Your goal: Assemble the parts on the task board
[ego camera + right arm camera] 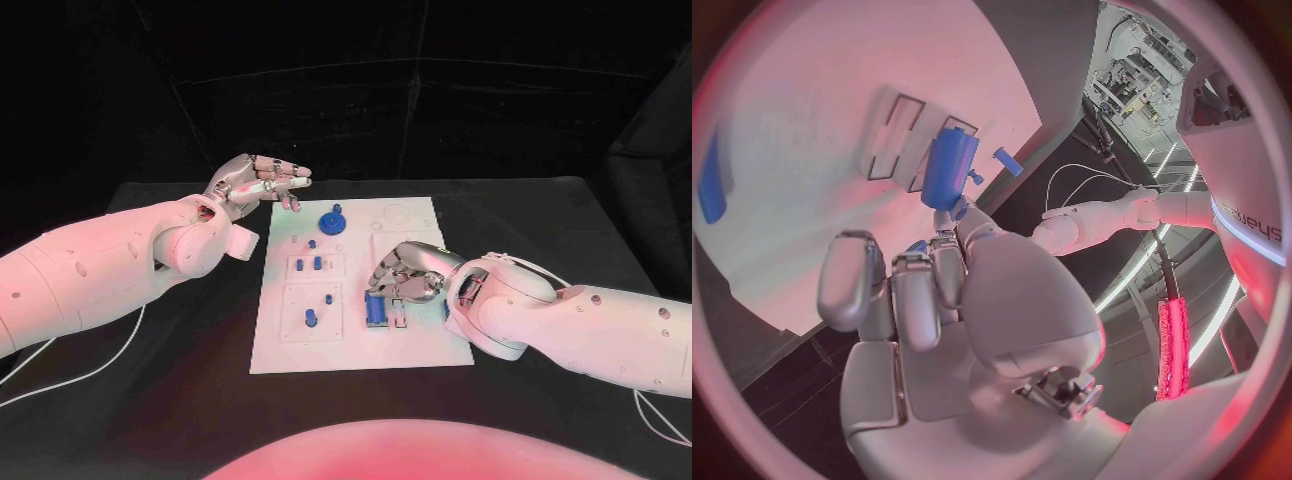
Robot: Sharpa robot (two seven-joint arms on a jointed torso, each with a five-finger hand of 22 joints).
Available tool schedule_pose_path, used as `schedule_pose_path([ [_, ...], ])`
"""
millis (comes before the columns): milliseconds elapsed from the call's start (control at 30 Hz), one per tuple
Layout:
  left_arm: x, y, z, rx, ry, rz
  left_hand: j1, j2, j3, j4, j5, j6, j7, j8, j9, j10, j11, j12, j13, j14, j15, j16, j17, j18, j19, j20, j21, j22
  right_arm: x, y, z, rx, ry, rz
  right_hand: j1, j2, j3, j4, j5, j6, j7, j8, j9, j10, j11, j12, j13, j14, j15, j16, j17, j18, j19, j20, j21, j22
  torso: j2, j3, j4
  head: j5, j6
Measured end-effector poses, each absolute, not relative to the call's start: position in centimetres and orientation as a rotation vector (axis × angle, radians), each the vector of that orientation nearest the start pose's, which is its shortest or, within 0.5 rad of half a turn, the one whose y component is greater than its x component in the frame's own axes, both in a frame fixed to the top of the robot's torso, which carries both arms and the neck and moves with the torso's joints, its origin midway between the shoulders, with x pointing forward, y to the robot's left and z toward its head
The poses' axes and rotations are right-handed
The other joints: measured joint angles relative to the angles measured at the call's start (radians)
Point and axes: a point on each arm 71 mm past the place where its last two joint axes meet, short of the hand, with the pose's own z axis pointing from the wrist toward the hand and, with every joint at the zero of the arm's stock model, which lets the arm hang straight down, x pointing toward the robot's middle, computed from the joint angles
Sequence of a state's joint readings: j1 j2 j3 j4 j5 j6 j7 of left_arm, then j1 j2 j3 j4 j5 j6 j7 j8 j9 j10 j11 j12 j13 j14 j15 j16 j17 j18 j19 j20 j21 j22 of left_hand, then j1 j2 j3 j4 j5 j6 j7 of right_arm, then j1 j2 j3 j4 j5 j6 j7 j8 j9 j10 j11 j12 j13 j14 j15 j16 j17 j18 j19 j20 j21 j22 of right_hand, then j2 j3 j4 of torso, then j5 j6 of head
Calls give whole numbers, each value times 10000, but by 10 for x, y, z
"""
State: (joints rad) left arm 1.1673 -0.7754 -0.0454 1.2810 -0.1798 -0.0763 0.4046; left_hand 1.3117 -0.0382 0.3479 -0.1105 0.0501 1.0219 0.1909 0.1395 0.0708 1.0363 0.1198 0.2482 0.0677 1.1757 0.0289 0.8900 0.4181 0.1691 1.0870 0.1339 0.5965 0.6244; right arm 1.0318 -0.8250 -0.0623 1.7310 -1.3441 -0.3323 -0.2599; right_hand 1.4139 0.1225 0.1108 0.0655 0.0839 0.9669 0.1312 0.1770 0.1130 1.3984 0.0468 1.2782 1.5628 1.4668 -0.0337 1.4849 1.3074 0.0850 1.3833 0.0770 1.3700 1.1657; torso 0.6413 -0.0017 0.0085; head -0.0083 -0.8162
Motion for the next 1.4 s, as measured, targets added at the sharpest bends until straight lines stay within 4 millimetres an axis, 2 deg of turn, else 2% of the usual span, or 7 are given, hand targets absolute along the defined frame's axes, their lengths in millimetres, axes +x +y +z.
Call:
schedule_pose_path([
  [200,518,235,-209,-9254,15450,-15461,0,0,0,0,0,0,0,0,0,0,0,0,0,0,0,0,-11,0,0,0,0,1,405,-139,-250,80,19151,8119,-106,-106,224,23,-2,48,48,-66,-58,0,0,-7,-214,0,0,0,0,0,0,0,0,0,-1,-6,-1,11,-4],
  [667,518,235,-209,-9268,15479,-15451,0,0,0,0,0,0,0,0,0,0,0,0,0,0,0,0,-10,0,0,0,0,1,406,-142,-251,25,19145,7997,-288,-290,732,42,-45,280,-42,-116,-157,0,0,-13,-647,0,-1,0,-1,1,0,0,0,37,-1,-5,-6,11,-14],
  [900,518,235,-209,-9271,15488,-15450,0,0,0,0,0,0,0,0,0,0,0,-1,0,0,0,0,-10,0,0,0,0,2,406,-141,-251,-33,19095,8029,-362,-364,837,70,-81,316,-6,-223,-201,0,0,-12,-896,0,-1,-1,-1,0,0,0,0,37,0,-4,-10,7,-14],
  [1033,518,235,-209,-9274,15497,-15450,0,0,0,0,0,0,0,0,0,-35,35,-1,0,0,0,40,-10,0,0,0,0,-5,406,-141,-250,-51,18919,8203,-725,-728,843,113,-107,227,84,-373,-282,0,0,-5,-2292,0,-1,-1,-1,1,0,0,0,15,0,-4,-11,6,-15],
  [1133,518,235,-209,-9276,15505,-15451,0,0,-1,0,0,0,0,0,0,-37,37,-1,0,0,0,40,-11,0,0,0,0,-7,407,-140,-248,-80,18601,8574,-848,-1211,629,44,281,114,169,-501,-357,-52,52,-24,-2904,-17,88,-1,-1,1,-54,53,0,-45,0,-4,-11,5,-7],
  [1300,518,235,-209,-9279,15516,-15451,0,0,0,0,0,0,0,0,0,-36,36,-1,0,0,0,40,-19,0,0,0,0,-6,406,-139,-244,-309,18011,9327,-551,-1681,465,-310,590,-30,153,-643,-431,-52,52,-24,-2841,-17,88,-1,-1,1,-91,90,0,-50,0,-4,-17,5,21],
  [1400,518,235,-209,-9280,15524,-15453,0,0,0,0,0,0,-1,0,0,-37,36,-1,0,0,0,40,-19,0,0,0,0,-6,406,-142,-242,-624,17750,9666,-265,-1841,504,-597,644,-143,42,-694,-443,-133,10,-61,-2853,-17,88,45,3,1,-91,90,0,-49,-3,-4,-17,5,25],
])
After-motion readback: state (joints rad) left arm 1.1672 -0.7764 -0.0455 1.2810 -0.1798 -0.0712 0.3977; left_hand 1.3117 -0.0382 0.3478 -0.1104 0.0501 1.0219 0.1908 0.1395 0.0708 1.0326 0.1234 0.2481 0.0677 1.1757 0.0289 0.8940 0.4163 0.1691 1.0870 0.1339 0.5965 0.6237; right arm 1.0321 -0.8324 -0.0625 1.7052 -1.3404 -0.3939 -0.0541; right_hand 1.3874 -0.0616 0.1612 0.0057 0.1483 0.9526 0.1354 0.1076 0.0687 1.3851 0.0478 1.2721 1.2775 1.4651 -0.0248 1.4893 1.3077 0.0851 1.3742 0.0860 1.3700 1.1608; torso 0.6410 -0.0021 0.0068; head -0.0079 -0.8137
